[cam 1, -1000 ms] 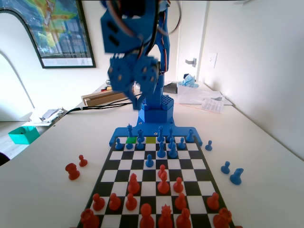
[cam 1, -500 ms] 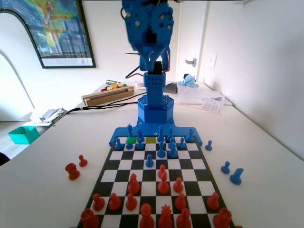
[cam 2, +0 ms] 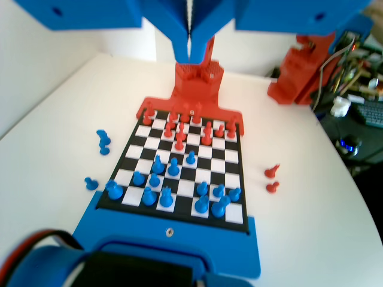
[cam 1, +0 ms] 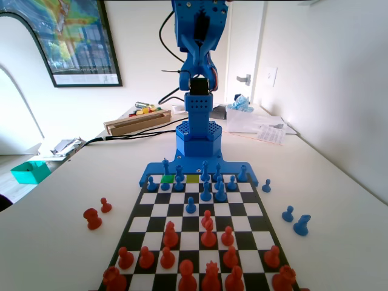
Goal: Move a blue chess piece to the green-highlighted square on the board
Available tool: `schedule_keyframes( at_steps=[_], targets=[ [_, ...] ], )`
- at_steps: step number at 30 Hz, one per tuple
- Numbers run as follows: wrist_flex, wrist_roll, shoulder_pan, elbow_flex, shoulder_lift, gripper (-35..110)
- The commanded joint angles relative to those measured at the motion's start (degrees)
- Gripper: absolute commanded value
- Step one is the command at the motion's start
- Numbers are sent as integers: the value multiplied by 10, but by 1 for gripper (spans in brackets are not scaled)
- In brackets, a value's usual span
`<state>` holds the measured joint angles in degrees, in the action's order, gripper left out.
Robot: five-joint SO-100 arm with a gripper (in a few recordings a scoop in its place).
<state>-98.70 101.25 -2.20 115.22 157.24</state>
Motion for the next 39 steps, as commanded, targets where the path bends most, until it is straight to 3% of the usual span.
schedule_keyframes(
  at_steps=[1, 16, 39],
  targets=[
    [6, 12, 2, 22, 45, 1],
    [80, 5, 10, 95, 151, 1],
    [87, -2, 1, 98, 178, 3]
  ],
)
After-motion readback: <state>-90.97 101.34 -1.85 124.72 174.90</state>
